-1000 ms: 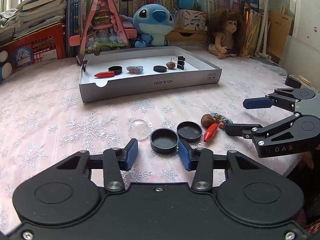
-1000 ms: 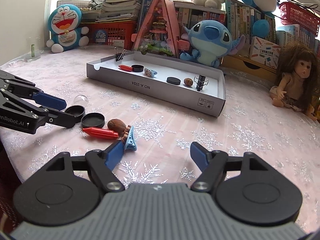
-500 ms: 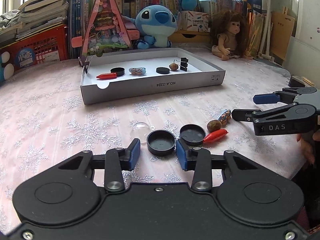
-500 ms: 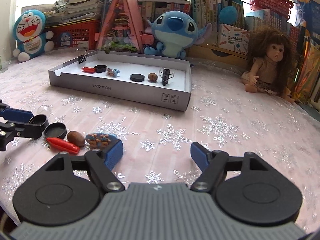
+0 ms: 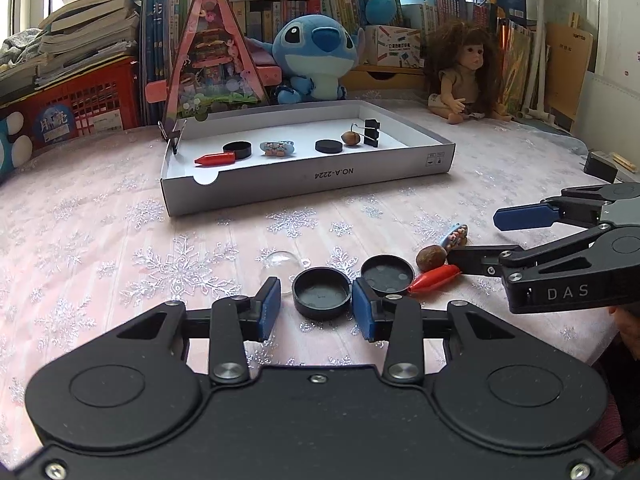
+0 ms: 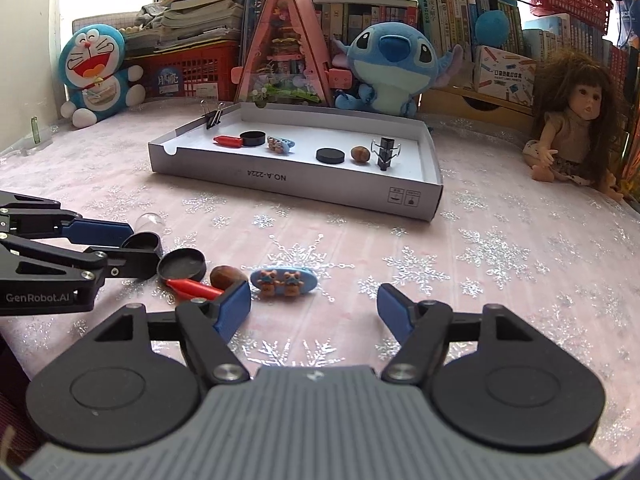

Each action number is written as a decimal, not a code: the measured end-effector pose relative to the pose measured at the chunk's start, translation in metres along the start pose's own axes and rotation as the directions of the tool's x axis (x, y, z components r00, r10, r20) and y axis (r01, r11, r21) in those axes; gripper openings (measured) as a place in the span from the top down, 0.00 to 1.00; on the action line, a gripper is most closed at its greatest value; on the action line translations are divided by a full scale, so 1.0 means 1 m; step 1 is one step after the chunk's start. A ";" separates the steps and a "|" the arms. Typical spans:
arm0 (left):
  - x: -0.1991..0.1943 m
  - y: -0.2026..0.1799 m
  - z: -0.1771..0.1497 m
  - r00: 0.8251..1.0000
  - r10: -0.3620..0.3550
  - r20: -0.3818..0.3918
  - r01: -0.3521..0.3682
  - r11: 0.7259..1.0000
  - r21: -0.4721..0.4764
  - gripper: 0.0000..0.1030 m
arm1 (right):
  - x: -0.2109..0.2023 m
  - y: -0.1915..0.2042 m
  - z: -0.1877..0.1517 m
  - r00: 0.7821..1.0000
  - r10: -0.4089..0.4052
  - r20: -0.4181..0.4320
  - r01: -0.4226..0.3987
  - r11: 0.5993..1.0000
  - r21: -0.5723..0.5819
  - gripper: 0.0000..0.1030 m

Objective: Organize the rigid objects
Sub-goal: 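Grasp the black cup-shaped lid with the left gripper while the right gripper grasps the blue toy, then carry the black cup lid and blue toy into the tray and open both grippers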

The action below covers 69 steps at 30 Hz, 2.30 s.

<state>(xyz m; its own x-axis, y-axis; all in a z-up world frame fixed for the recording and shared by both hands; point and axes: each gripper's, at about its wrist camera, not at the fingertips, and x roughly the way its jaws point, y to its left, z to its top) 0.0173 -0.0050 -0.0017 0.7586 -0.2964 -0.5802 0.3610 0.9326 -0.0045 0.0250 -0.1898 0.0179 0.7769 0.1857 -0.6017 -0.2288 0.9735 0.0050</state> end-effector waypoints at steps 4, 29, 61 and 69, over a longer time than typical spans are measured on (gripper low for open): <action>0.001 0.001 0.000 1.000 -0.001 0.001 0.001 1.000 -0.007 0.68 | 0.003 0.008 0.002 1.000 0.016 0.004 -0.016 1.000 0.005 0.26; -0.006 0.010 0.012 0.999 0.042 0.026 -0.041 0.998 -0.043 0.71 | 0.006 0.006 0.013 0.999 -0.037 0.037 0.036 0.999 0.031 0.57; 0.084 0.076 0.116 0.988 0.152 0.036 -0.143 0.974 -0.173 0.71 | 0.076 -0.058 0.096 0.988 -0.106 0.116 0.094 0.991 0.100 0.57; 0.111 0.079 0.117 0.986 0.169 0.002 -0.166 0.973 -0.163 0.71 | 0.109 -0.068 0.098 0.994 -0.102 0.050 0.095 0.987 0.130 0.57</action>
<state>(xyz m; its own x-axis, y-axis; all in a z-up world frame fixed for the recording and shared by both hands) 0.1935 0.0112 0.0293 0.8098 -0.1351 -0.5710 0.1366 0.9898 -0.0404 0.1825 -0.2222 0.0307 0.8244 0.0918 -0.5585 -0.0759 0.9958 0.0517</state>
